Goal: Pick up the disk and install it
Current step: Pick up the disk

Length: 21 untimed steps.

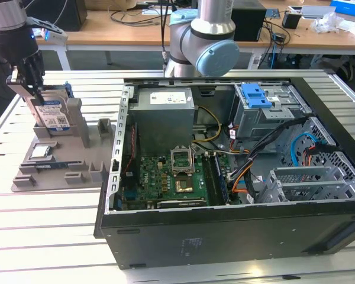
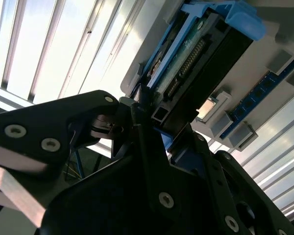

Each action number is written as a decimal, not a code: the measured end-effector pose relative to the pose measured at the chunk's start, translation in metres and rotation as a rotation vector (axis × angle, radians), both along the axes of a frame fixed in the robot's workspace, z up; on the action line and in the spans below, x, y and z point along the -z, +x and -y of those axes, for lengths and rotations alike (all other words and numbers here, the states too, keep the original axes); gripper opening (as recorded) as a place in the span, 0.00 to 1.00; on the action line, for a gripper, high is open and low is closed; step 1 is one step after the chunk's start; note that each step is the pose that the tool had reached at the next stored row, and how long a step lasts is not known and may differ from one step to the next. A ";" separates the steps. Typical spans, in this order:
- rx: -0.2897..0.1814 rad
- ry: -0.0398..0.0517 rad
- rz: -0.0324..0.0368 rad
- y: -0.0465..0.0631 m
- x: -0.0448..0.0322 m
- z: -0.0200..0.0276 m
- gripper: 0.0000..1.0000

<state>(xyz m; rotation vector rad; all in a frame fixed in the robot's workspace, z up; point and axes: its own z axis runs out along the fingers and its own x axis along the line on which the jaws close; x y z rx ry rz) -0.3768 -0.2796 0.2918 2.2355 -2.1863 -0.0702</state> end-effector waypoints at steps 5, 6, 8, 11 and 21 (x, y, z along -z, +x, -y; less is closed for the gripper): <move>0.000 0.0000 0.0002 0.000 -0.0027 0.0000 0.36; 0.000 0.0000 0.0000 0.000 -0.0052 0.0000 0.36; 0.000 0.0001 0.0001 0.000 -0.0089 0.0000 0.36; 0.000 0.0000 0.0001 0.000 -0.0141 0.0000 0.36; 0.000 0.0000 0.0001 0.000 -0.0339 0.0000 0.36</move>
